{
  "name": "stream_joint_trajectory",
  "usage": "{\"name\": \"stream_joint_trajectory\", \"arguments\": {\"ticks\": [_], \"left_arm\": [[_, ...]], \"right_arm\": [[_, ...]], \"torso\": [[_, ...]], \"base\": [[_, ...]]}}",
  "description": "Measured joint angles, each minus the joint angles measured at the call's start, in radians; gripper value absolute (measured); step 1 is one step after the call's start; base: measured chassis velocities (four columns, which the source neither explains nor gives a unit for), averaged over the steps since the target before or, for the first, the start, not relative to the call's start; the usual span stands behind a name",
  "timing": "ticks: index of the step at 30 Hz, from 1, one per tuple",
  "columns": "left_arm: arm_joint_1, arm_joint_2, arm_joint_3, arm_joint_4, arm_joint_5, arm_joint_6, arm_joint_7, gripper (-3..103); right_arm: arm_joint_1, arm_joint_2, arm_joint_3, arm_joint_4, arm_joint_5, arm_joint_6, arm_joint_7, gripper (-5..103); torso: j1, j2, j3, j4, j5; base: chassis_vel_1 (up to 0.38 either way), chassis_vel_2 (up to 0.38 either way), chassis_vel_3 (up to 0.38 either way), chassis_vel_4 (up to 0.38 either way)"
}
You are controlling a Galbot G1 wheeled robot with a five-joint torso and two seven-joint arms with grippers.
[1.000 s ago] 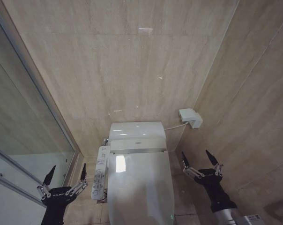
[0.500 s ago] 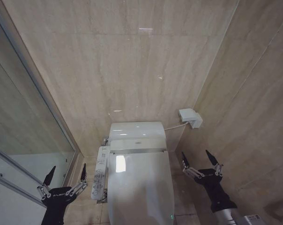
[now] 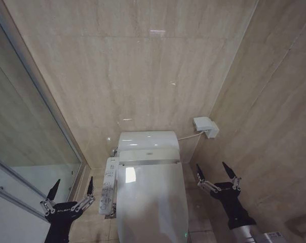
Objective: Open the toilet lid, clean the toilet bowl with a toilet brush, close the toilet lid, and flush.
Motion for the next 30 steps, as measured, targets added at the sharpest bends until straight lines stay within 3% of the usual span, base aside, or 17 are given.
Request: {"name": "stream_joint_trajectory", "arguments": {"ticks": [13,29,30], "left_arm": [[0.0,0.0,0.0,0.0,0.0,0.0,0.0,100],[0.0,0.0,0.0,0.001,0.0,0.0,0.0,100],[0.0,0.0,0.0,0.001,0.0,0.0,0.0,100]], "right_arm": [[0.0,0.0,0.0,0.0,0.0,0.0,0.0,100],[0.0,0.0,0.0,0.0,0.0,0.0,0.0,100],[0.0,0.0,0.0,0.0,0.0,0.0,0.0,100]], "torso": [[0.0,0.0,0.0,0.0,0.0001],[-0.001,0.0,0.0,-0.0001,0.0009],[-0.001,0.0,0.0,-0.0001,-0.0007]], "base": [[0.178,-0.194,-0.192,0.195],[0.341,-0.335,-0.332,0.337],[0.361,-0.366,-0.368,0.378]]}}
